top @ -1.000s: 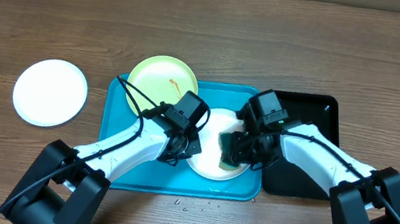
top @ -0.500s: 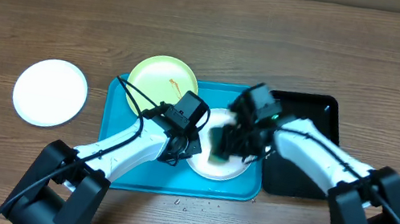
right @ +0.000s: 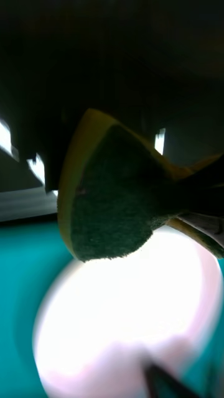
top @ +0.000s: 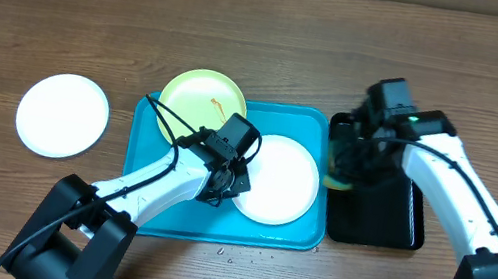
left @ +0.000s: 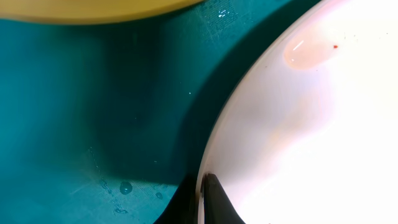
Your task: Clean dirty plates on tray and stack at the side
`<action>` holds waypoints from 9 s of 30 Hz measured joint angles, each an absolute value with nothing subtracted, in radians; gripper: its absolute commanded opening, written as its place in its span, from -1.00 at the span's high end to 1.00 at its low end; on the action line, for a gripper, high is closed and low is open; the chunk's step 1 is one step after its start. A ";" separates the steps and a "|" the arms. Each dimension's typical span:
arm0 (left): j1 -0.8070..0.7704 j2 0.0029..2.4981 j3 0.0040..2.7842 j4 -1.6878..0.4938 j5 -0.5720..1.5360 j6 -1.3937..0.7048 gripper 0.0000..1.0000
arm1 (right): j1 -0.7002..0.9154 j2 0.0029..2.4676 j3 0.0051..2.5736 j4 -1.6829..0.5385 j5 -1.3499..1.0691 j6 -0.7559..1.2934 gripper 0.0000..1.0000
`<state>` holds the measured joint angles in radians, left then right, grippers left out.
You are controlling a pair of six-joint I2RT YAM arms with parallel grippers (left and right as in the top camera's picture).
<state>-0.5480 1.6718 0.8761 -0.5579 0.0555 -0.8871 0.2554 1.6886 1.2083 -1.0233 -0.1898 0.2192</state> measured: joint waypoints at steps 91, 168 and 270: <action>-0.548 1.672 0.876 -0.558 0.055 -0.884 0.92 | 0.216 1.665 1.214 -0.927 0.066 0.260 0.64; -0.548 1.569 0.896 -0.776 -0.072 -0.826 0.92 | 0.135 1.578 1.232 -1.105 0.120 0.331 0.08; 0.481 1.440 1.185 -0.861 0.056 -0.556 0.91 | -0.012 1.578 1.232 -1.059 0.075 0.344 -1.00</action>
